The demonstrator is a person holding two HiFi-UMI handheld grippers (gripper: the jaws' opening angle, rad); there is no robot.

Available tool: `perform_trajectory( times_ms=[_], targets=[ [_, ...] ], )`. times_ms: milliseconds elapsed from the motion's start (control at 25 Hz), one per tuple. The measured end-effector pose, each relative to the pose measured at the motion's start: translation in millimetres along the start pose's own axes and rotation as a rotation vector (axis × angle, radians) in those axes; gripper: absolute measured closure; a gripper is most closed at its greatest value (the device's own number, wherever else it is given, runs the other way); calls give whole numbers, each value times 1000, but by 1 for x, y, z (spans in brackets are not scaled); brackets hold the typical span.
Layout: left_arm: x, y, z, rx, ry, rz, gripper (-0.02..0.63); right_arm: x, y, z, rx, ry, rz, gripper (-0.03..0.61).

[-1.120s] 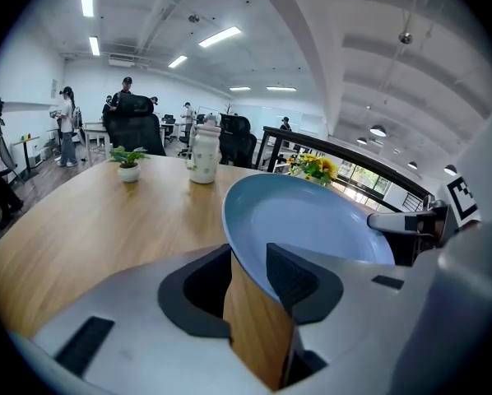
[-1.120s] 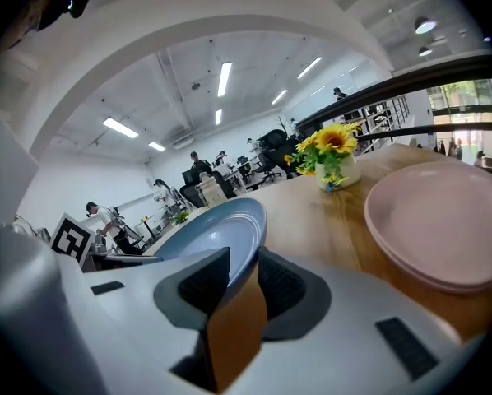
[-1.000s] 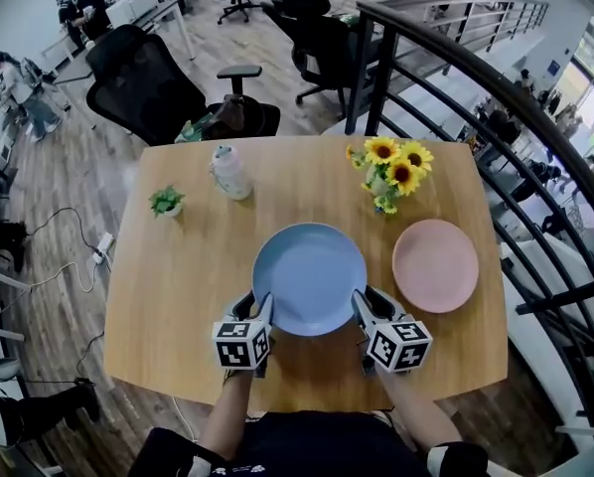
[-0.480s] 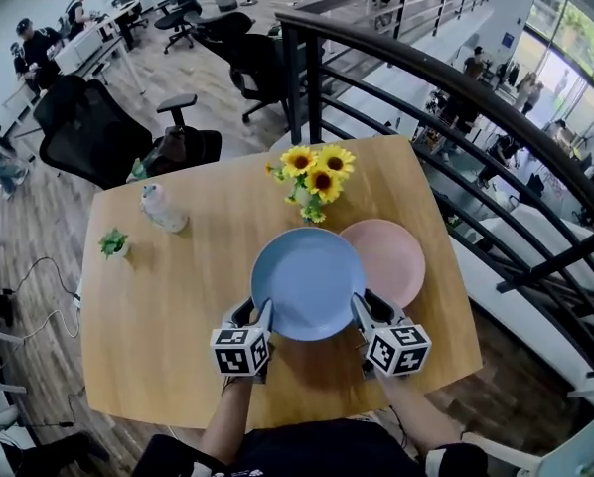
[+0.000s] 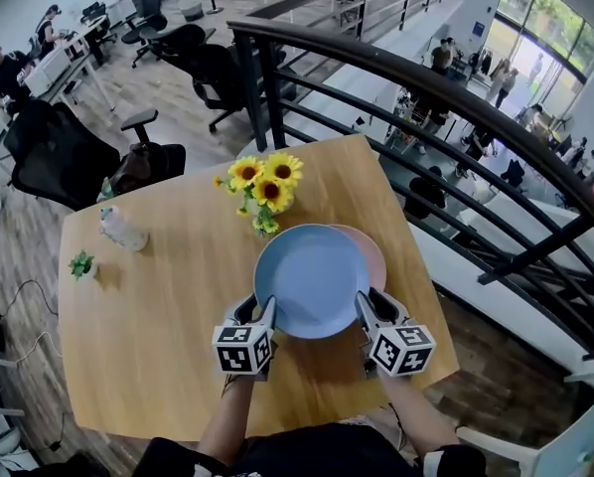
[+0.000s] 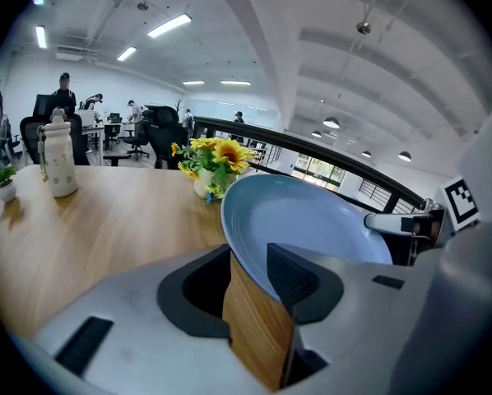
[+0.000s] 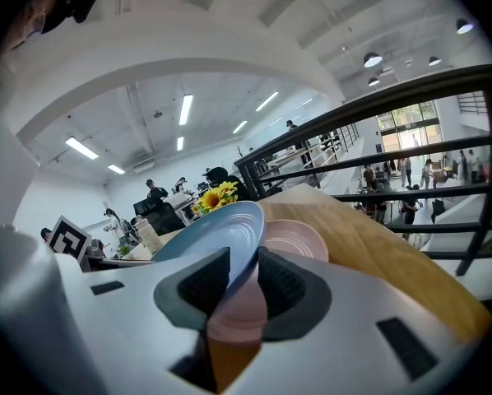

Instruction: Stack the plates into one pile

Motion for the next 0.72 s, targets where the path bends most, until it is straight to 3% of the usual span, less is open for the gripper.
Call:
perform_trajectory(
  times_ms=[280,720],
  targets=[
    [-21,-31,3,12,-18,-11,489,-35,-2,6,-5,-6,-17,468],
    [-26,-49,1,53,-25,12,489,-53,-13,2,33,-9,-15,466]
  ],
)
Point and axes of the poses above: the fingertips, and each gripper's own axes: y backward along the fingers, x to its left, z out of its top, the point moved 6 cm from there along y, backward along the fingers, and after that the axes turned 11 degrees about -z, right-handed, at the moved point
